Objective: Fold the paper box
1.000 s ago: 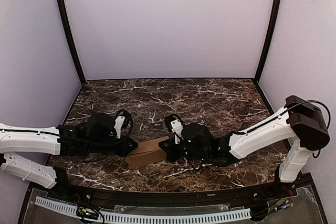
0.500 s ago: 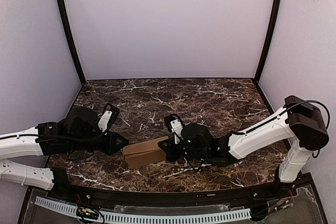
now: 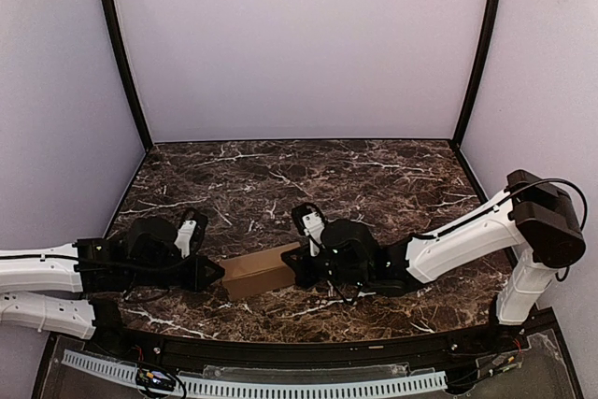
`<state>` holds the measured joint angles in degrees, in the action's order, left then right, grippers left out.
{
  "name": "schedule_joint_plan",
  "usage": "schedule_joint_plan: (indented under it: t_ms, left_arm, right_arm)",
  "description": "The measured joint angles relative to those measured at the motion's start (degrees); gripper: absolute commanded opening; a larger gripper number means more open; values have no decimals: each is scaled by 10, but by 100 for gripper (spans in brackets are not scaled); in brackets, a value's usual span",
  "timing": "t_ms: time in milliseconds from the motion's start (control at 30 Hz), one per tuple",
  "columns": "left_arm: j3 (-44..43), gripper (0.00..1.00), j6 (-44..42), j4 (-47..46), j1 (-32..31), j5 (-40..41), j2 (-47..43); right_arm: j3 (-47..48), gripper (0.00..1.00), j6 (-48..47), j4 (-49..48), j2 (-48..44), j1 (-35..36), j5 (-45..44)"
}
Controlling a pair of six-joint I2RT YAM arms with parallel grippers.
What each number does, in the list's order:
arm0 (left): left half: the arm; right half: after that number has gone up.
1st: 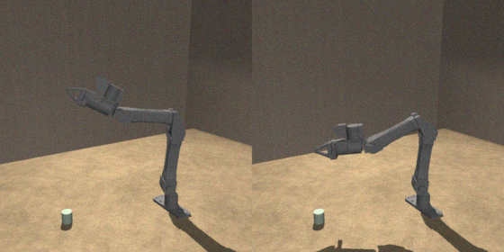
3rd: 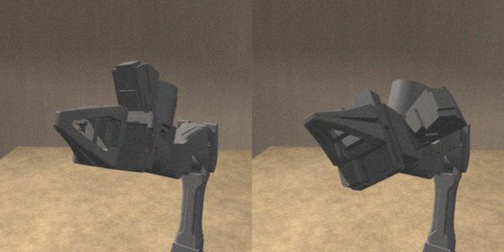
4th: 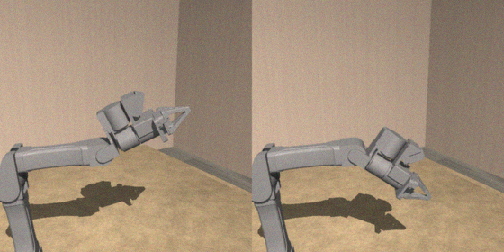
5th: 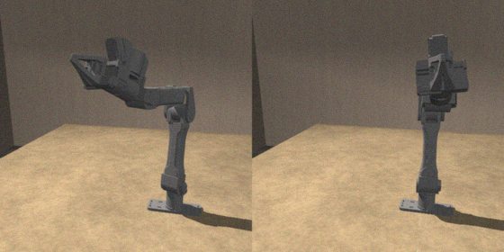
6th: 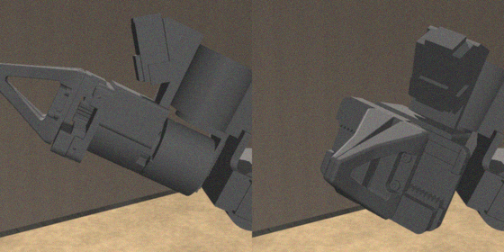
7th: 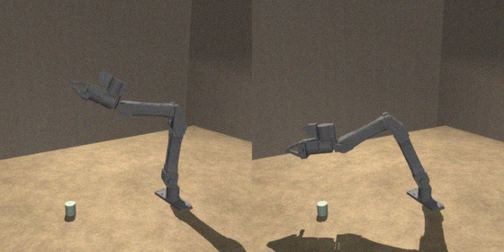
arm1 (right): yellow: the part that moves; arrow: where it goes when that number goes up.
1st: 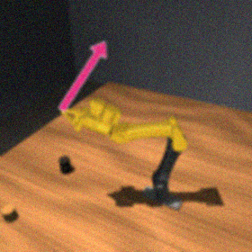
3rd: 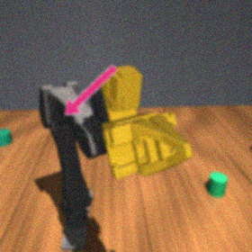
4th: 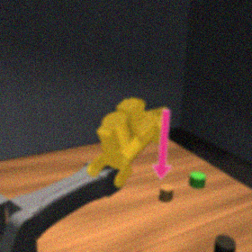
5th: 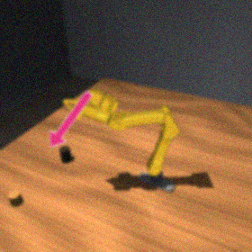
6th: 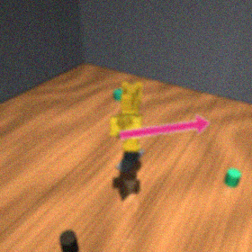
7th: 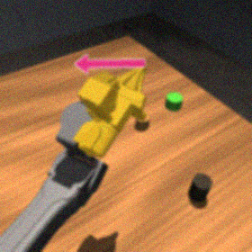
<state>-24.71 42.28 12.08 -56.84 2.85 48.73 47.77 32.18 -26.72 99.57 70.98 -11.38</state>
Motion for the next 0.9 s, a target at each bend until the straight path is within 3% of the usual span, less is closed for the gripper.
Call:
schedule_joint_plan:
  t_ms: [400, 633, 900]
  left_arm:
    - [-95, 9, -42, 55, 0, 0, 37]
    - [-119, 8, -56, 6, 0, -39, 114]
    - [-74, 5, -47, -93, 0, -67, 169]
  right_arm:
    - [9, 0, -3, 17, 0, 0, 0]
    - [13, 0, -5, 25, 0, 0, 0]
    - [12, 0, -5, 36, -7, 1, -11]
